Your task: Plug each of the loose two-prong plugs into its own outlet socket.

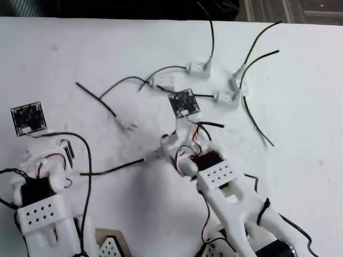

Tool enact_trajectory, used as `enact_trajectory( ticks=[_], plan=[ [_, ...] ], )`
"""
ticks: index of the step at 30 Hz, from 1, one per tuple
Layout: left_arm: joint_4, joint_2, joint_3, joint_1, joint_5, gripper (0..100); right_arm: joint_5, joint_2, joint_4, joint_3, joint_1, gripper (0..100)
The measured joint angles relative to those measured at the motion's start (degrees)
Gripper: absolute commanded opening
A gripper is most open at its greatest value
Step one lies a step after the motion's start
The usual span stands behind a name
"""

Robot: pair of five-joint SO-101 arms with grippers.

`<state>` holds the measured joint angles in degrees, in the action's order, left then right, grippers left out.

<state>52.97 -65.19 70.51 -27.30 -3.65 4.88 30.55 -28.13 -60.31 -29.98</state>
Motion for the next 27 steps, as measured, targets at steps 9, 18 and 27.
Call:
enact_trajectory(
  ticks=[9,18,27],
  plan=[
    [-1.05,0.00,0.53,0.00,0.00,14,0.09,2.73,-4.31,0.00,0.00,1.6],
    [-1.05,0.00,0.53,0.00,0.00,14,0.09,2.29,-4.40,0.00,-1.05,1.6],
    [-1.05,0.00,0.53,0.00,0.00,14,0.09,0.00,-4.31,0.09,-1.41,1.6]
  ],
)
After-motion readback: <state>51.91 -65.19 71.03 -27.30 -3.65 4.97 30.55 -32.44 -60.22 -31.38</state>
